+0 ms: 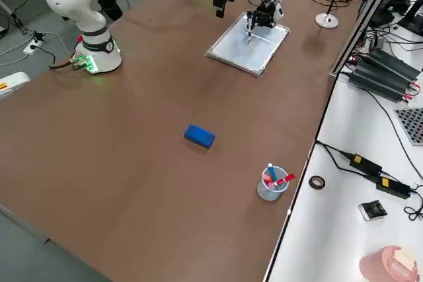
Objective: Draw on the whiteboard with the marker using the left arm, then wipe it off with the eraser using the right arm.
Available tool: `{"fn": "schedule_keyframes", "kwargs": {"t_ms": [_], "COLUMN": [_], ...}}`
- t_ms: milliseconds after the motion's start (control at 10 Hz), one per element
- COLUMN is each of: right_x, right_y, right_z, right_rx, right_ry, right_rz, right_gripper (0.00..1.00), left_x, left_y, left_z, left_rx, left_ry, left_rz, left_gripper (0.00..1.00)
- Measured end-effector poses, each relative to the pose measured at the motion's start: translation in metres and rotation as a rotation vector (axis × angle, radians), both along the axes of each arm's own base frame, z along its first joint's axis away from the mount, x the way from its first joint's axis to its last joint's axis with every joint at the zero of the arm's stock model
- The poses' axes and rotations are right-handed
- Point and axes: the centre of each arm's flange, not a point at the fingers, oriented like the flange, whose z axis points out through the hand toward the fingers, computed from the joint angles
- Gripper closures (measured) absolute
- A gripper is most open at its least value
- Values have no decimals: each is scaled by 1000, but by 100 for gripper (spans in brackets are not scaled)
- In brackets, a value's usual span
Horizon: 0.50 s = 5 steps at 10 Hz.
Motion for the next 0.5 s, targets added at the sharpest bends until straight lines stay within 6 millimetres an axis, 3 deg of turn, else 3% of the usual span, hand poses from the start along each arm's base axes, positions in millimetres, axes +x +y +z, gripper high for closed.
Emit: {"fn": "schedule_keyframes", "kwargs": {"t_ms": [500], "right_x": [0], "right_y": [0], "right_z": [0], "right_rx": [0], "right_ry": [-1], "right_rz": [0], "right_gripper": [0], "left_x": [-8], "left_y": [-3], "left_z": [-20], "left_rx": [-6], "left_ry": [-17], "left_rz": [2], "left_gripper": [83]}}
